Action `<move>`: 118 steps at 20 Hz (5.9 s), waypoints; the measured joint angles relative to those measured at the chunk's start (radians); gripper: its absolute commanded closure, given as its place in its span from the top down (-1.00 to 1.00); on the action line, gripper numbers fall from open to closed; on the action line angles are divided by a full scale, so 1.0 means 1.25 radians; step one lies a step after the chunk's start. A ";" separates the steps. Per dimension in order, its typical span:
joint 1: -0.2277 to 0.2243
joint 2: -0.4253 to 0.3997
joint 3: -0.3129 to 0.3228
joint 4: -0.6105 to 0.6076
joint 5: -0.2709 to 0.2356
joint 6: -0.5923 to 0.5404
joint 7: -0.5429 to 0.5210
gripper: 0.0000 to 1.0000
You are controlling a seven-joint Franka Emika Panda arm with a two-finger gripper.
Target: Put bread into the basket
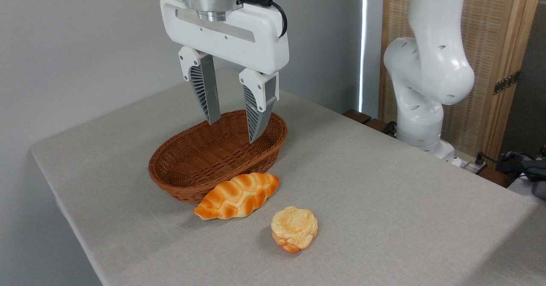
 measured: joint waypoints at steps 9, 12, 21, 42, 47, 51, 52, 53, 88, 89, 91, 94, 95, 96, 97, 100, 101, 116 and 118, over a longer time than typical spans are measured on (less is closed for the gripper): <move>0.000 0.000 0.000 0.000 0.000 0.000 0.000 1.00; 0.000 0.000 0.000 0.000 0.000 0.000 0.000 1.00; 0.000 0.002 0.000 -0.005 0.003 -0.001 0.034 1.00; 0.003 0.066 0.068 -0.213 0.045 0.157 0.200 1.00; 0.003 0.099 0.069 -0.213 0.052 0.174 0.201 1.00; 0.003 0.121 0.069 -0.215 0.062 0.187 0.201 1.00; 0.003 0.126 0.069 -0.217 0.062 0.187 0.201 1.00; 0.003 0.130 0.069 -0.218 0.062 0.188 0.201 1.00; 0.019 0.107 0.074 -0.211 0.030 0.199 0.242 0.23; 0.018 0.094 0.073 -0.204 0.019 0.199 0.242 0.22; 0.013 0.067 0.062 -0.194 0.000 0.199 0.242 0.22; 0.006 0.034 0.013 -0.174 -0.062 0.199 0.231 0.85; 0.006 0.025 -0.009 -0.169 -0.078 0.199 0.218 0.93; 0.005 0.017 -0.038 -0.165 -0.085 0.199 0.191 1.00; 0.005 0.010 -0.071 -0.163 -0.086 0.199 0.152 1.00; 0.000 -0.001 -0.172 -0.162 -0.086 0.199 0.027 1.00; -0.001 -0.001 -0.200 -0.162 -0.086 0.199 -0.009 1.00; 0.018 -0.001 -0.248 -0.162 0.071 0.195 -0.110 1.00; 0.019 -0.002 -0.222 -0.160 0.080 0.195 -0.111 1.00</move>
